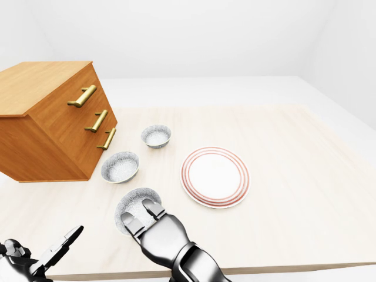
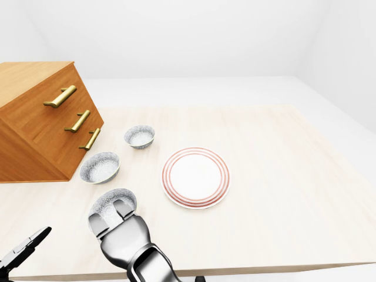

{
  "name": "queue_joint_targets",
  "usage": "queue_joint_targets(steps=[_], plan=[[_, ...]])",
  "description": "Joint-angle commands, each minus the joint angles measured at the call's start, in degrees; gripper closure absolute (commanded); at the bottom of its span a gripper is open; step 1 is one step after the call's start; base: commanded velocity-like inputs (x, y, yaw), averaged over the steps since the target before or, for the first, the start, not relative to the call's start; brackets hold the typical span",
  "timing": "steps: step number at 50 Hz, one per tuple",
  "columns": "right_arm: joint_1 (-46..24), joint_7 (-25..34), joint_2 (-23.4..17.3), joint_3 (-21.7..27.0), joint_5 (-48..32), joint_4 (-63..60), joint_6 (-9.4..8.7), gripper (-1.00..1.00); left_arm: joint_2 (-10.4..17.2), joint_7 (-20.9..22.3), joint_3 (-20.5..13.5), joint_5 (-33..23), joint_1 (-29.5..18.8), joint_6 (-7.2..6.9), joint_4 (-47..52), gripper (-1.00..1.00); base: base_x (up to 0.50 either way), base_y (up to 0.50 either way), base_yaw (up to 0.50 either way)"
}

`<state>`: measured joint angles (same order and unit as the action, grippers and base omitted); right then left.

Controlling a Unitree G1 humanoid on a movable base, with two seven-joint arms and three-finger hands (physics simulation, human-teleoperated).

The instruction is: Put the bowl at the front on the plate.

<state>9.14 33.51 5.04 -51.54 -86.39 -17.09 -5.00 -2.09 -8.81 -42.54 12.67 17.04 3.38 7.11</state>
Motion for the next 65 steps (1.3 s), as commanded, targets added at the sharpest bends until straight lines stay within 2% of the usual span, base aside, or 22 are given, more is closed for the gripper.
queue_joint_targets(steps=[1,5,6,12,18,19,21,23,28,30,32,33,35,38,39,43,46,50,52,54,62,65], plan=[[-0.11,-0.27,0.09,0.05,0.32,0.25,0.00,-1.00,-0.01,0.02,-0.03,0.01,0.00,-0.04,0.03,-1.00,0.00,0.00,0.00],[0.14,0.64,0.37,0.20,-0.34,0.56,0.00,-1.00,0.01,0.01,-0.02,-0.02,-0.04,0.01,-0.05,-1.00,0.00,0.00,0.00],[1.26,0.02,0.69,0.88,1.74,1.17,0.00,-1.00,-0.03,0.07,0.03,-0.06,-0.02,0.20,-0.11,-1.00,0.00,0.00,0.00],[0.07,-0.99,0.44,0.99,4.67,1.11,0.00,-1.00,-0.01,0.03,-0.11,-0.01,0.03,-0.46,0.45,-1.00,0.00,0.00,0.00],[-1.21,2.11,0.87,1.45,3.57,0.55,0.00,-1.00,0.14,-0.15,0.19,-0.19,-0.33,0.29,-0.67,-1.00,0.00,0.00,0.00],[-1.26,2.91,1.06,1.58,3.08,0.31,0.00,-1.00,0.04,-0.18,0.05,0.12,0.18,-0.96,0.93,-1.00,0.00,0.00,0.00],[-1.14,3.47,1.25,1.94,2.37,-0.42,0.00,-1.00,0.14,-0.15,0.10,-0.10,-0.30,-0.18,-0.26,-1.00,0.00,0.00,0.00],[-1.65,4.05,1.67,2.33,2.06,-0.52,0.00,-1.00,0.12,-0.16,0.01,0.15,0.00,-0.95,0.66,-1.00,0.00,0.00,0.00],[-2.97,5.70,3.20,3.84,0.66,0.16,0.00,-1.00,0.30,-0.25,0.24,-0.03,-0.46,-0.05,-0.70,-1.00,0.00,0.00,0.00],[-3.50,6.49,3.83,4.38,0.03,0.73,0.00,-1.00,0.35,-0.28,0.21,0.18,-0.28,-0.39,-0.31,-1.00,0.00,0.00,0.00],[-3.82,6.49,4.57,4.45,-0.60,1.28,0.00,-1.00,0.15,-0.17,-0.04,0.41,0.21,-1.75,1.47,-1.00,0.00,0.00,0.00],[-3.88,6.49,4.69,4.47,-0.95,1.48,0.00,-1.00,0.06,-0.05,-0.18,0.37,0.21,-1.94,1.67,-1.00,0.00,0.00,0.00],[-4.15,6.49,5.00,4.73,-1.24,2.07,0.00,-1.00,0.12,0.09,-0.21,0.10,-0.29,-1.00,0.30,-1.00,0.00,0.00,0.00],[-4.37,6.49,5.32,5.23,-0.86,2.74,0.00,-1.00,0.05,0.16,-0.30,0.29,0.00,-1.45,1.01,-1.00,0.00,0.00,0.00],[-4.41,6.49,5.49,5.34,-0.45,3.28,0.00,-1.00,-0.07,0.18,-0.41,0.38,0.23,-2.10,1.86,-1.00,0.00,0.00,0.00],[-4.65,6.49,5.73,5.56,0.91,4.58,0.00,-1.00,0.11,0.09,-0.17,0.04,-0.44,-0.75,-0.07,-1.00,0.00,0.00,0.00],[-4.70,6.49,5.76,5.56,1.18,4.85,0.00,-1.00,0.23,-0.06,-0.04,0.13,-0.38,-0.78,-0.04,-1.00,0.00,0.00,0.00],[-4.61,6.49,5.55,5.87,1.80,4.93,0.00,-1.00,-0.01,0.05,-0.29,0.34,0.10,-1.97,1.60,-1.00,0.00,0.00,0.00],[-4.62,6.49,5.56,5.89,2.10,5.62,0.00,-1.00,-0.06,0.21,-0.35,0.23,-0.05,-1.54,1.09,-1.00,0.00,0.00,0.00],[-5.02,6.49,5.87,5.89,1.88,6.04,0.00,-1.00,0.20,0.08,-0.15,0.05,-0.53,-0.52,-0.38,-1.00,0.00,0.00,0.00],[-4.70,6.49,5.99,5.55,2.21,6.56,0.00,-1.00,0.48,-0.23,0.20,0.32,-0.50,-0.29,-0.80,-1.00,0.00,0.00,0.00],[-4.10,6.49,5.61,4.81,1.88,6.15,0.00,-1.00,0.50,-0.21,0.45,0.22,-0.45,0.46,-1.29,-1.00,0.00,0.00,0.00]])
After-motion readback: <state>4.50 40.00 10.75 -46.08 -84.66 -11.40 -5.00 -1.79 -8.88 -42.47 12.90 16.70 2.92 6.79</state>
